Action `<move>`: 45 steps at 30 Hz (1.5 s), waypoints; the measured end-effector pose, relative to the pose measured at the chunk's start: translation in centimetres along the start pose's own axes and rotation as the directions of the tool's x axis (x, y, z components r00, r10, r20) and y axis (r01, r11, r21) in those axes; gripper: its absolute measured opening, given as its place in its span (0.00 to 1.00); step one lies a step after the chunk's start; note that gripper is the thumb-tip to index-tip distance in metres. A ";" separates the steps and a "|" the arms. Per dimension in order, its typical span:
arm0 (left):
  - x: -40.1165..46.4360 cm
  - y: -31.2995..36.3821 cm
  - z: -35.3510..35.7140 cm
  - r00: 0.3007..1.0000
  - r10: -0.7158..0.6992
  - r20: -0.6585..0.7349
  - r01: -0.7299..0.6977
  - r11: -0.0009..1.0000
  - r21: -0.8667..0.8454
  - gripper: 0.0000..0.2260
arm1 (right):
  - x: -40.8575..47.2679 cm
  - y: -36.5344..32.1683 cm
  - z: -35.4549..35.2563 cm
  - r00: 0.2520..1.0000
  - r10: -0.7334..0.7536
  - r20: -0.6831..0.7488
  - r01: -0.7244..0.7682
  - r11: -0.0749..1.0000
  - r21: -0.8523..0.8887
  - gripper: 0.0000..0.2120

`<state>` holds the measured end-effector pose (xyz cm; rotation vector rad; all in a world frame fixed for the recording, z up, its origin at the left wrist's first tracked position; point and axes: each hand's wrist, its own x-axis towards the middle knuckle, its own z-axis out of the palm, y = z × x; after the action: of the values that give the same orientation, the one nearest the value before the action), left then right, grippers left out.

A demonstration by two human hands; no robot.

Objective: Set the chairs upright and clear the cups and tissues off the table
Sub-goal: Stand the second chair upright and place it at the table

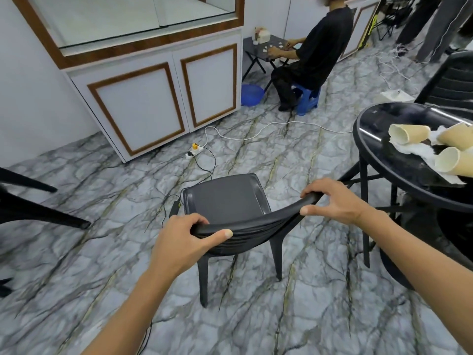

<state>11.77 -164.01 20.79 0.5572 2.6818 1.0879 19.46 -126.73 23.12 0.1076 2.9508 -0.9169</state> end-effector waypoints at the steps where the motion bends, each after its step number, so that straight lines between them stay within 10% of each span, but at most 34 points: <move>1: 0.0 0.1 0.1 1.000 -0.009 -0.007 0.009 1.000 -0.008 0.28 | -0.2 -0.1 0.1 1.000 -0.010 -0.016 0.010 1.000 0.003 0.29; 23: 3.4 6.3 3.3 0.954 0.198 0.225 -0.177 0.978 -0.110 0.21 | -14.8 1.1 -0.7 0.922 0.298 -0.248 -0.279 0.954 0.110 0.37; 34: 8.8 11.6 6.8 0.776 0.359 0.518 -0.351 0.929 -0.117 0.13 | -20.5 1.0 -0.3 0.761 0.531 -0.371 -0.515 0.844 0.151 0.34; 45: 15.6 19.6 12.5 0.550 0.559 0.621 -0.555 0.800 -0.228 0.34 | -23.2 2.4 -0.7 0.520 0.675 -0.523 -0.628 0.718 0.300 0.33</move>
<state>6.77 -136.87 25.07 1.5523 1.8742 0.7725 42.75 -125.59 23.94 1.7031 2.8822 -0.9654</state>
